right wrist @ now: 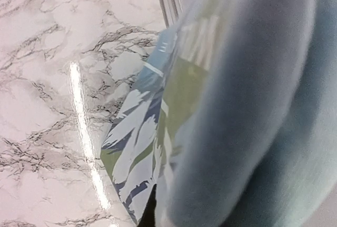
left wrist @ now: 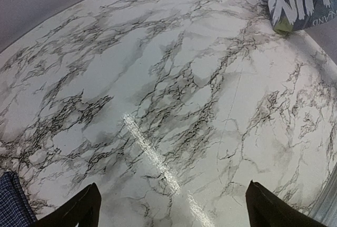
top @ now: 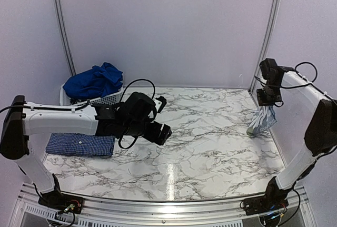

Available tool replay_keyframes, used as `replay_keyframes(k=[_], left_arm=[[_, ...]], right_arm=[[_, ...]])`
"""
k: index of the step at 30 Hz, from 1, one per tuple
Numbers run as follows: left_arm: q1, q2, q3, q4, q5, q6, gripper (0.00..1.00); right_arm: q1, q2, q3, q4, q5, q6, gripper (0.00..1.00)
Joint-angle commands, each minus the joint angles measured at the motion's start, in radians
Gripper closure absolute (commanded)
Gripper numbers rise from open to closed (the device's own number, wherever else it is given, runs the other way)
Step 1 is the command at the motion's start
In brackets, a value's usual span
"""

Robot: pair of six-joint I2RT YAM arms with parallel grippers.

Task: Fold and stack the mixed laundry pile
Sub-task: Turn over the square-folded T-shirt at the center of the board, then adjust the square-folded T-shirt at the center of the board.

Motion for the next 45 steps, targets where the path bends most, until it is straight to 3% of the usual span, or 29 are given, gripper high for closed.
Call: replay_keyframes(k=[1,7,12,14,16,17,19,21,23,27,30,32,35,40,43,45], left_arm=[[0.034,-0.059,-0.047,-0.059,-0.046,-0.055,0.01],[0.065,-0.096,-0.086,-0.064,-0.034,-0.112,0.01],[0.097,-0.126,-0.115,-0.065,-0.024,-0.166,0.01],[0.127,-0.148,-0.14,-0.059,-0.009,-0.209,0.01],[0.162,-0.17,-0.167,-0.054,0.015,-0.247,0.01],[0.177,-0.183,-0.181,-0.048,0.03,-0.262,0.01],[0.201,-0.214,-0.21,-0.024,0.058,-0.284,0.01],[0.215,-0.238,-0.232,-0.009,0.067,-0.306,0.01],[0.224,-0.241,-0.232,-0.002,0.085,-0.308,0.01],[0.221,-0.172,-0.183,0.028,0.155,-0.269,0.01],[0.209,-0.073,-0.099,0.027,0.174,-0.232,0.01],[0.207,-0.005,-0.046,0.03,0.183,-0.226,0.01],[0.207,0.107,0.045,0.028,0.213,-0.222,0.01],[0.21,0.227,0.126,0.028,0.273,-0.266,0.01],[0.216,0.236,0.13,0.031,0.285,-0.288,0.01],[0.222,0.219,0.117,0.028,0.284,-0.286,0.01]], right_arm=[[0.205,0.134,0.036,-0.057,0.134,0.012,1.0],[0.507,0.418,0.209,-0.098,0.115,0.085,1.0],[0.704,0.691,0.518,-0.207,0.022,0.101,1.0],[0.753,0.784,0.643,-0.267,-0.102,0.117,0.98],[0.789,0.806,0.711,-0.241,-0.274,0.133,0.68],[0.791,0.789,0.716,-0.201,-0.391,0.149,0.6],[0.787,0.717,0.675,-0.091,-0.627,0.173,0.48],[0.773,0.617,0.599,0.022,-0.758,0.185,0.38],[0.732,0.516,0.502,0.115,-0.853,0.182,0.34],[0.551,0.299,0.19,0.391,-0.997,0.25,0.37],[0.425,0.266,0.047,0.47,-1.003,0.265,0.46],[0.379,0.302,0.048,0.419,-0.917,0.224,0.51],[0.344,0.373,0.071,0.367,-0.798,0.173,0.48],[0.338,0.492,0.077,0.425,-0.87,0.154,0.42],[0.341,0.523,0.092,0.389,-0.918,0.156,0.54],[0.367,0.478,0.091,0.335,-0.922,0.165,0.56]])
